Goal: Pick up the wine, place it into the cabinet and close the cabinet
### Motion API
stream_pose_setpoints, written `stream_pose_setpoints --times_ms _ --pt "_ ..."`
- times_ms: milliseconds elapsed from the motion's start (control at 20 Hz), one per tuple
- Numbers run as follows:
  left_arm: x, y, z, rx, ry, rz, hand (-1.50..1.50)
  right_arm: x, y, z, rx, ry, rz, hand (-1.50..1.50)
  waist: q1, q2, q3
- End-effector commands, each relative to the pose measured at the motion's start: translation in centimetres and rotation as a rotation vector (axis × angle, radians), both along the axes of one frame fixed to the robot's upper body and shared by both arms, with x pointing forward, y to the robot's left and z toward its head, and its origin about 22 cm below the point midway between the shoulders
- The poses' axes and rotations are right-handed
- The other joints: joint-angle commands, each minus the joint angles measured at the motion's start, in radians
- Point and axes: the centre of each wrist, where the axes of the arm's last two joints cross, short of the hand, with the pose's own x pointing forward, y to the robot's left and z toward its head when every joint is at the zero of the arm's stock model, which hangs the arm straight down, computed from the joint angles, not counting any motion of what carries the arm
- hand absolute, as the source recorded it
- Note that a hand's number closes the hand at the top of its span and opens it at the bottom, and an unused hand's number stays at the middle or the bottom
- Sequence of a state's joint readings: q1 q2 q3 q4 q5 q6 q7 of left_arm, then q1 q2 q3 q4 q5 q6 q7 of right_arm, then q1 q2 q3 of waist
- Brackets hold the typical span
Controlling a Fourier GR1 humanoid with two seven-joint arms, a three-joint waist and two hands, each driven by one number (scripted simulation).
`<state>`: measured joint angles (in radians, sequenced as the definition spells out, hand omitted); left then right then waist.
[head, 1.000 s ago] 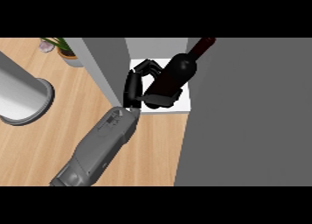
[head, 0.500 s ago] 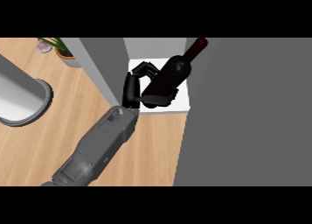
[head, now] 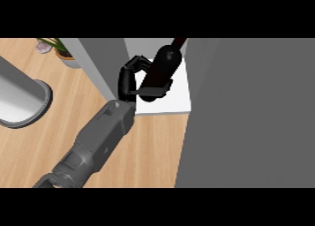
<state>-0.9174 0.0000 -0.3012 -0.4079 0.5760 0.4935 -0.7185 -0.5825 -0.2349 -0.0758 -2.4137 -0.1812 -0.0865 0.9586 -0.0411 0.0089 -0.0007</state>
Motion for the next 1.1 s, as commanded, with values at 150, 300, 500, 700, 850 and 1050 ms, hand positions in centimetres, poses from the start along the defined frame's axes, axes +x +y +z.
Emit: stream_pose_setpoints --times_ms 150,300,500,700,850,1050 --pt "2.7 1.2 2.7 -0.026 0.026 0.041 1.50 -2.0 0.0 -0.5 0.015 -0.008 0.079 -1.50 -0.020 0.008 0.000" --pt "1.5 0.9 0.4 -0.009 0.030 0.026 1.50 -0.9 1.1 -0.2 0.034 -0.016 0.079 -1.50 -0.014 0.008 -0.001" --pt "2.3 0.5 1.6 0.107 0.004 0.117 1.50 -0.7 0.0 -0.1 0.017 -0.003 0.102 -1.50 -0.027 0.012 0.000" --pt "3.0 0.9 2.5 0.174 0.036 0.149 1.50 -1.0 0.1 0.5 0.000 -0.035 0.075 -1.50 -0.032 0.013 0.000" --pt "3.1 1.3 2.4 0.214 0.034 0.157 1.50 -1.4 0.6 0.3 -0.008 -0.017 0.104 -1.50 -0.038 0.013 -0.001" --pt "2.4 1.8 0.9 0.200 0.073 0.169 1.50 -1.0 0.6 0.4 0.015 -0.044 0.114 -1.50 -0.048 0.022 -0.001"
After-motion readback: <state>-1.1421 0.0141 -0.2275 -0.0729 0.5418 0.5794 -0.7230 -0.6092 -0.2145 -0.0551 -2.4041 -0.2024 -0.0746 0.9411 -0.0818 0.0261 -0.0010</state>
